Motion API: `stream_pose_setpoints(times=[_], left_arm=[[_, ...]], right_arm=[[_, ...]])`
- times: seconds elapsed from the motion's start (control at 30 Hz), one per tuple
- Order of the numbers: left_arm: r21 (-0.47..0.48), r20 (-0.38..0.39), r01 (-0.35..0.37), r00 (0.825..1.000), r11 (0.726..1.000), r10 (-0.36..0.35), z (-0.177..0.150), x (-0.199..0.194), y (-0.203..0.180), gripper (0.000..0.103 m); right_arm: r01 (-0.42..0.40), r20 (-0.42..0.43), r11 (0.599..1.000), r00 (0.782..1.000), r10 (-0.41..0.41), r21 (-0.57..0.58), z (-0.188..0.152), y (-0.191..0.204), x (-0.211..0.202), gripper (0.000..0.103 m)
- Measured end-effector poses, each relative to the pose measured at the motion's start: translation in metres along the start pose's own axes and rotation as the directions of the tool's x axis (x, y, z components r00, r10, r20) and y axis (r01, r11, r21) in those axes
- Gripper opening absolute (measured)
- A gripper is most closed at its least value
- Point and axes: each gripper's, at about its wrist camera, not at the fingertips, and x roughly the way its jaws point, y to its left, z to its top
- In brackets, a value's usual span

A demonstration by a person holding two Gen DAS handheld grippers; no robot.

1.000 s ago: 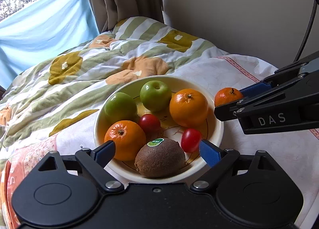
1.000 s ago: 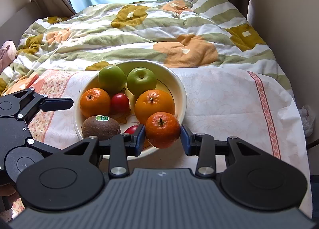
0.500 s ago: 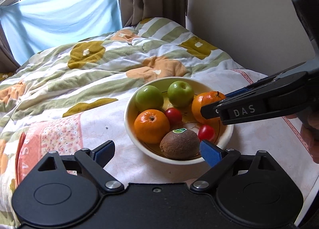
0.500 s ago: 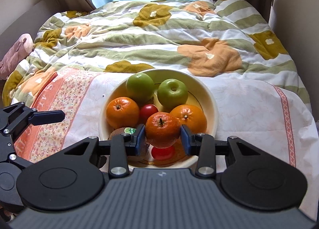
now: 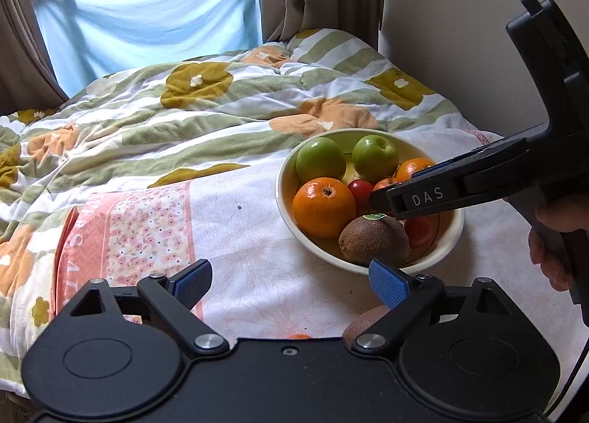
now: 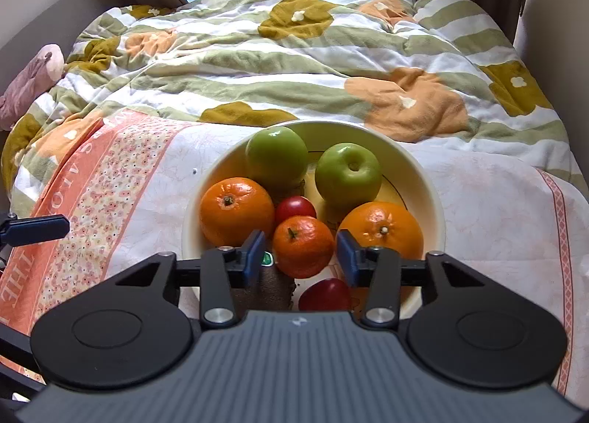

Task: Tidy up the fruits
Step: 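Withdraw both open tools toward the last small orange and kiwi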

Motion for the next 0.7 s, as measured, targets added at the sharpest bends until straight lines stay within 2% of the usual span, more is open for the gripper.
stream_pose_setpoints(times=[0.03,0.1,0.33,0.5,0.7], left_arm=[[-0.003,0.001,-0.002,1.000,1.000,0.002,-0.001,0.000,0.000,0.095],[-0.007,0.006,-0.007,1.000,1.000,0.007,-0.002,-0.003,-0.001,0.095],[-0.029,0.034,-0.037,0.999,0.999,0.038,-0.004,-0.022,-0.007,0.095],[-0.048,0.074,-0.076,0.994,0.996,0.079,-0.003,-0.047,-0.017,0.095],[-0.078,0.130,-0.107,0.985,0.991,0.116,-0.008,-0.087,-0.032,0.095]], right_arm=[[0.004,0.011,1.000,1.000,-0.004,-0.006,-0.001,0.001,-0.002,0.103],[0.014,0.047,0.999,0.999,-0.012,-0.029,-0.003,0.004,-0.010,0.103],[-0.007,0.095,0.999,0.995,0.011,-0.047,-0.007,0.004,-0.038,0.103],[0.021,0.134,0.997,0.991,-0.010,-0.079,-0.013,0.007,-0.073,0.103],[0.017,0.176,0.996,0.984,-0.001,-0.087,-0.024,0.007,-0.125,0.103]])
